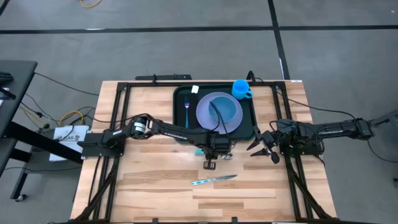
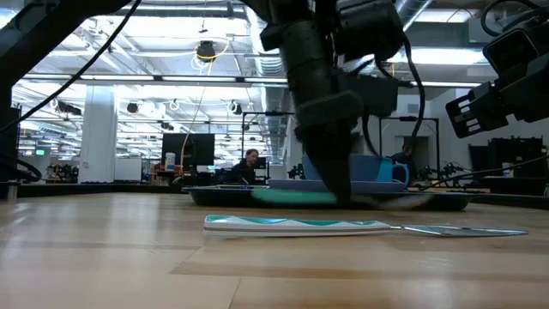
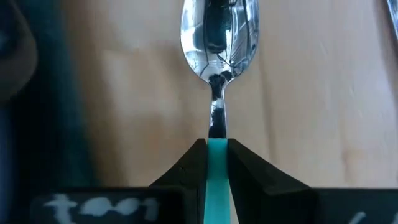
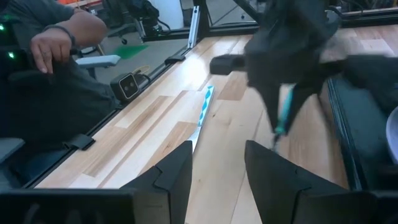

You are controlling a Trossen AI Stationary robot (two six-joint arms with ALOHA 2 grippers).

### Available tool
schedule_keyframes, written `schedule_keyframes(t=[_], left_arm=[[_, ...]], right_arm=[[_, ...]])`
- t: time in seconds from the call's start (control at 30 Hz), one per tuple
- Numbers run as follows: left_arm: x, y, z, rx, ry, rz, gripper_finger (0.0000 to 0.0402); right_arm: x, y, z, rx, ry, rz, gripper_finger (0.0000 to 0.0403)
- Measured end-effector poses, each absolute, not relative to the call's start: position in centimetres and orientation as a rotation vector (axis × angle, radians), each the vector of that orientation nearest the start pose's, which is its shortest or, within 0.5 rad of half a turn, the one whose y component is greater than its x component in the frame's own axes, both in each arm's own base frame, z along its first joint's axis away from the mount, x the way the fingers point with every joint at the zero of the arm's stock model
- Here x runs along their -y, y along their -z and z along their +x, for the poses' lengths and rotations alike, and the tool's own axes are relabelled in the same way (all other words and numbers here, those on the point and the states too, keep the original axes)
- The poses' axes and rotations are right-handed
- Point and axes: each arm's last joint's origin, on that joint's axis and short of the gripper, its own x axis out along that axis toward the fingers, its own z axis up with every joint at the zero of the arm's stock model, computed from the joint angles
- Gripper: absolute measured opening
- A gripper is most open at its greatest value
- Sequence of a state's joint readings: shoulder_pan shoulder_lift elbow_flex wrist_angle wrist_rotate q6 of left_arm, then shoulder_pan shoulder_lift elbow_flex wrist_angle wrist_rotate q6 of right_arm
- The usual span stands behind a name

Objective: Set up tray
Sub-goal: Put the blue spoon to the left of the blue fork on the black napkin on the black tray

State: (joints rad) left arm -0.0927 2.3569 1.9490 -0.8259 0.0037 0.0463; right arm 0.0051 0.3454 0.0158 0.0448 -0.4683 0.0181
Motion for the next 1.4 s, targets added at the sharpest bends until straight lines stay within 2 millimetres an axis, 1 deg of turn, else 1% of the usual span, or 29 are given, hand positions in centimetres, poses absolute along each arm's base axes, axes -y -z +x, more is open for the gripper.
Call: schedule_keyframes(t=[0.1,0.27,0.4,0.5,0.63,0.83,1.0,1.2,1.3,1.4], left_arm=[[3.8,-17.2,49.0,-1.204,0.063,0.112,0.0032],[3.2,-19.8,49.4,-1.185,-0.03,0.115,0.0027],[2.8,-21.4,49.0,-1.217,-0.094,0.066,0.0034],[2.6,-22.5,48.4,-1.268,-0.142,0.012,0.0032],[2.4,-23.1,47.3,-1.354,-0.237,-0.075,0.003],[2.5,-23.7,46.6,-1.379,-0.41,-0.222,0.0032],[2.3,-23.7,46.0,-1.399,-0.559,-0.3,0.0031],[1.6,-24.0,45.0,-1.413,-0.751,-0.352,0.0028],[1.1,-24.8,44.5,-1.393,-0.813,-0.384,0.0028],[0.9,-26.4,43.8,-1.343,-0.842,-0.424,0.0028]], right_arm=[[-1.4,-14.4,11.3,-0.285,-0.467,0.084,0.0141],[-1.4,-14.4,11.3,-0.284,-0.467,0.084,0.0139],[-1.4,-14.4,11.3,-0.284,-0.467,0.083,0.014],[-1.4,-14.4,11.3,-0.283,-0.467,0.077,0.0141],[-1.4,-14.4,11.3,-0.276,-0.47,0.05,0.014],[-1.4,-14.4,11.3,-0.277,-0.471,0.049,0.0137],[-1.4,-14.4,11.3,-0.276,-0.474,0.048,0.014],[-1.4,-14.4,11.3,-0.273,-0.475,0.047,0.014],[-1.4,-14.4,11.3,-0.273,-0.475,0.048,0.0139],[-1.4,-14.4,11.3,-0.275,-0.475,0.048,0.014]])
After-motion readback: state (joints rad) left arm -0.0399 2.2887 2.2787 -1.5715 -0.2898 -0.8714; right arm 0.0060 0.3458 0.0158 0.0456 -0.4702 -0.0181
